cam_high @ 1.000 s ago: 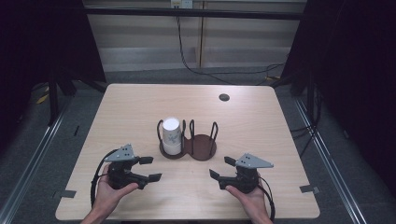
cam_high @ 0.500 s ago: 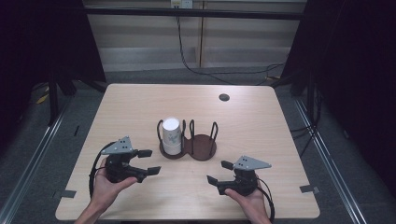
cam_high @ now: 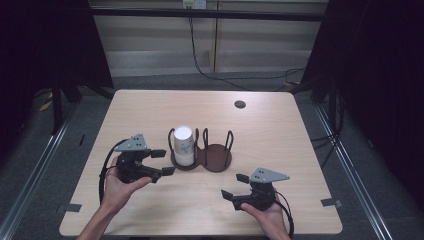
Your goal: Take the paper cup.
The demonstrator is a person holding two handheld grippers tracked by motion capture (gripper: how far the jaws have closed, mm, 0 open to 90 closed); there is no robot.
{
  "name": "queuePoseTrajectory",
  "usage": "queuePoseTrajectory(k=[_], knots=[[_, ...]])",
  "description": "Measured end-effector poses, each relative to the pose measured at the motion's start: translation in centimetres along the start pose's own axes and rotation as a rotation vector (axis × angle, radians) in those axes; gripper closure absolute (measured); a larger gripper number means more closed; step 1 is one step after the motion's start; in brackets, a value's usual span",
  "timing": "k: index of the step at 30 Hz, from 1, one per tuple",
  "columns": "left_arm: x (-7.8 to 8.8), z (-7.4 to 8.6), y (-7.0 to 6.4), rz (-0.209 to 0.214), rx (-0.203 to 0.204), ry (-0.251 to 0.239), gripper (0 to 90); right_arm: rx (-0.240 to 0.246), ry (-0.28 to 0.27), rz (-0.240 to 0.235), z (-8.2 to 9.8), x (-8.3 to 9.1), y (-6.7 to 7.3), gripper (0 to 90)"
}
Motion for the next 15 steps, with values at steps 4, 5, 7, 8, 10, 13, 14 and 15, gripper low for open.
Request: queuePoseTrajectory(k=[4, 5, 7, 8, 10, 13, 14, 15], knots=[[0.0, -0.9, 0.4, -0.005, -0.015, 0.031, 28.7, 0.001, -0.003, -0.003, -0.1, 0.0, 0.1, 19.0], [0.0, -1.1, 0.6, -0.013, -0.021, 0.037, 29.0, 0.001, -0.005, -0.005, -0.1, 0.0, 0.1, 19.0], [0.1, -1.5, 0.8, -0.018, -0.020, 0.032, 28.8, 0.002, -0.003, -0.007, -0.1, 0.0, 0.1, 18.4], [0.1, -1.8, 0.9, -0.017, -0.016, 0.027, 28.9, 0.001, -0.004, -0.008, -0.1, 0.1, 0.1, 18.3], [0.2, -2.0, 1.1, -0.031, -0.024, 0.043, 29.3, 0.008, -0.005, -0.007, -0.1, 0.2, 0.2, 18.2], [0.1, -2.3, 1.5, -0.040, -0.020, 0.072, 29.2, 0.005, -0.010, -0.012, -0.2, 0.4, 0.2, 17.6], [0.1, -2.4, 1.6, -0.044, -0.022, 0.078, 28.9, 0.007, -0.012, -0.015, -0.3, 0.4, 0.2, 17.3], [0.1, -2.6, 1.8, -0.045, -0.022, 0.084, 28.9, 0.007, -0.015, -0.016, -0.3, 0.5, 0.2, 17.2]])
Point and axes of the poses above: each handheld gripper's, and its own axes: x roughly backward along the jaws, z roughly out of its underside, y roughly to its left, the point moved 9 cm from there along -x, roughly forward along the jaws, and after that the axes turned 9 degrees about z, right-handed, at the moved point
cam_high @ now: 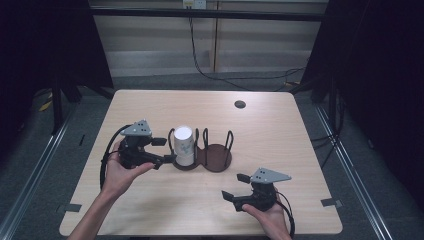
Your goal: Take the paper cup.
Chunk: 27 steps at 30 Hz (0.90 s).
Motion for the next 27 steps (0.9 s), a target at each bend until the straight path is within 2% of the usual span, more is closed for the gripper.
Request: queuePoseTrajectory(k=[2, 5, 8, 9, 11, 18, 22, 23, 24, 26, 27], knots=[[0.0, -0.4, 0.4, -0.019, 0.001, 0.012, 29.2, -0.005, 0.004, 0.001, 0.0, 0.0, -0.1, 16.8], [0.0, -0.9, 0.7, -0.014, 0.001, 0.039, 28.9, 0.000, 0.001, -0.003, 0.0, 0.0, 0.0, 16.4], [-0.3, -1.2, 1.1, -0.020, 0.002, 0.096, 28.3, -0.005, 0.002, -0.009, -0.1, 0.1, 0.1, 15.7], [-0.5, -1.5, 1.2, -0.021, 0.001, 0.100, 28.4, -0.005, 0.004, -0.011, -0.1, 0.1, 0.1, 15.5], [-0.8, -1.7, 1.2, -0.020, -0.013, 0.131, 29.3, 0.000, 0.006, -0.014, -0.1, 0.1, 0.1, 15.4], [-1.4, -2.8, 1.4, -0.019, -0.033, 0.181, 27.3, 0.004, 0.011, -0.016, 0.1, 0.1, 0.2, 14.9], [-1.8, -3.2, 2.0, -0.042, -0.045, 0.242, 24.7, 0.005, 0.008, -0.021, 0.0, 0.2, 0.3, 14.4], [-1.8, -3.3, 2.2, -0.032, -0.052, 0.256, 23.5, 0.007, 0.008, -0.021, 0.0, 0.2, 0.3, 14.3], [-1.9, -3.5, 2.3, -0.035, -0.035, 0.253, 22.5, 0.009, 0.006, -0.022, 0.0, 0.2, 0.2, 14.3], [-2.0, -3.6, 2.6, -0.027, -0.044, 0.280, 21.4, 0.008, 0.010, -0.021, 0.1, 0.2, 0.2, 14.3], [-2.2, -3.8, 2.6, -0.033, -0.031, 0.273, 21.2, 0.006, 0.012, -0.022, 0.1, 0.1, 0.2, 14.3]])
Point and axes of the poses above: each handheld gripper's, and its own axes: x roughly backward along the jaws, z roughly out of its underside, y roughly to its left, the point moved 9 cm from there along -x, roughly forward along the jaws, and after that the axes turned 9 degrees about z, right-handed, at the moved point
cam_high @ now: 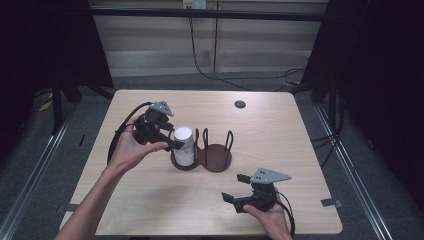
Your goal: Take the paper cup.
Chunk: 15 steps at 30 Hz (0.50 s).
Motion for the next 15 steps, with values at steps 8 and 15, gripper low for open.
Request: queuePoseTrajectory(k=[8, 15], knots=[[-0.7, -0.5, 0.8, 0.002, -0.015, 0.082, 26.3, -0.001, 0.005, 0.001, 0.1, -0.1, 0.0, 14.3], [-1.3, -1.2, 1.4, 0.003, -0.007, 0.120, 26.2, 0.000, 0.008, -0.001, 0.2, -0.1, -0.1, 14.3]])
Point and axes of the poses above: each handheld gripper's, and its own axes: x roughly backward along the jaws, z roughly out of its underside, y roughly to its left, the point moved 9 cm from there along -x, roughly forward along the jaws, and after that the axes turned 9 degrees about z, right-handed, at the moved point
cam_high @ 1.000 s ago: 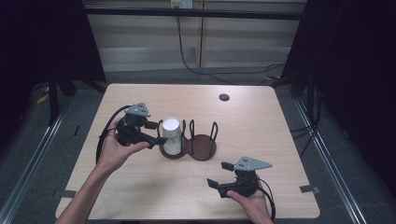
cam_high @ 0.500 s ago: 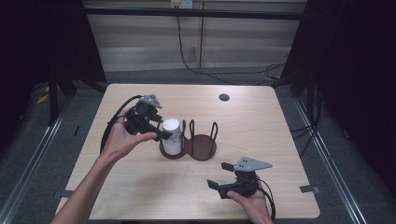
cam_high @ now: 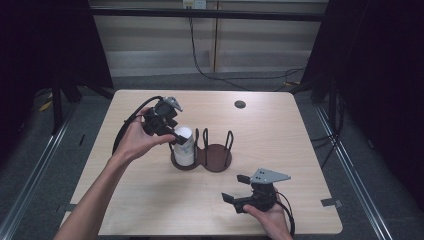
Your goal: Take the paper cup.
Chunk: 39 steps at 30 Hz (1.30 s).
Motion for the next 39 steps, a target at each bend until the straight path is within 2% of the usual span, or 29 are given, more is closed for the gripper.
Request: queuePoseTrajectory(k=[1, 2, 3, 4, 6, 8, 10, 11, 12, 13, 19, 20, 21, 23, 24, 25, 27, 30, 32, 37, 39], knots=[[0.0, 0.0, 0.2, 0.000, -0.008, 0.016, 26.2, 0.000, 0.001, 0.000, 0.0, 0.0, 0.0, 14.3], [-0.2, -0.1, 0.2, -0.007, 0.009, 0.016, 26.3, 0.002, 0.001, -0.001, 0.0, 0.0, 0.0, 14.4], [-0.3, -0.1, 0.3, 0.000, 0.009, 0.029, 26.3, 0.003, 0.001, -0.001, 0.0, 0.0, 0.0, 14.4], [-0.4, 0.0, 0.4, 0.005, -0.007, 0.046, 26.6, 0.003, 0.002, -0.001, 0.1, 0.0, 0.0, 14.3], [-0.7, -0.1, 0.5, -0.005, 0.004, 0.063, 28.2, 0.003, 0.003, -0.002, 0.1, 0.0, 0.0, 14.3], [-0.7, -0.1, 0.7, -0.021, -0.008, 0.087, 26.2, 0.002, 0.004, -0.003, 0.1, 0.0, 0.0, 14.4], [-1.0, -0.2, 0.7, -0.009, 0.009, 0.103, 24.1, 0.004, 0.012, -0.002, 0.2, -0.1, -0.1, 14.4], [-1.0, -0.2, 0.9, -0.028, 0.002, 0.115, 26.1, 0.000, 0.018, -0.004, 0.3, -0.1, 0.0, 14.4], [-1.1, -0.2, 1.0, -0.026, -0.005, 0.123, 26.1, 0.000, 0.019, -0.007, 0.3, -0.1, 0.0, 14.4], [-1.2, -0.3, 0.9, -0.017, 0.002, 0.127, 25.8, 0.001, 0.020, -0.006, 0.3, -0.1, 0.0, 14.4], [-1.5, -0.7, 0.6, -0.012, -0.025, 0.153, 28.3, 0.008, 0.025, -0.003, 0.4, -0.2, 0.1, 14.4], [-1.7, -0.7, 0.5, -0.018, -0.016, 0.147, 29.5, 0.008, 0.024, -0.003, 0.4, -0.2, 0.1, 14.4], [-1.8, -0.7, 0.6, -0.012, -0.023, 0.161, 29.5, 0.008, 0.024, -0.003, 0.4, -0.2, 0.1, 14.4], [-2.2, -0.6, 0.7, -0.016, -0.017, 0.158, 30.8, 0.008, 0.024, -0.003, 0.4, -0.1, 0.1, 14.5], [-2.1, -0.5, 0.7, -0.006, -0.019, 0.178, 31.0, 0.007, 0.025, -0.003, 0.4, -0.1, 0.1, 14.5], [-2.2, -0.5, 0.7, -0.006, -0.028, 0.180, 31.8, 0.006, 0.026, -0.004, 0.4, -0.2, 0.1, 14.5], [-2.5, -0.5, 0.7, -0.013, -0.019, 0.179, 35.1, 0.006, 0.027, -0.004, 0.5, -0.2, 0.1, 14.5], [-2.6, -0.7, 0.6, -0.034, -0.029, 0.199, 34.9, 0.008, 0.027, -0.009, 0.5, -0.2, 0.1, 14.4], [-2.7, -0.7, 0.6, -0.028, -0.028, 0.206, 34.1, 0.010, 0.028, -0.010, 0.5, -0.2, 0.2, 14.5], [-3.0, -0.3, 0.5, -0.020, -0.018, 0.258, 31.4, 0.012, 0.026, -0.009, 0.5, -0.2, 0.2, 14.5], [-3.2, -0.3, 0.7, -0.032, -0.011, 0.257, 30.7, 0.009, 0.028, -0.011, 0.5, -0.2, 0.2, 14.5]])
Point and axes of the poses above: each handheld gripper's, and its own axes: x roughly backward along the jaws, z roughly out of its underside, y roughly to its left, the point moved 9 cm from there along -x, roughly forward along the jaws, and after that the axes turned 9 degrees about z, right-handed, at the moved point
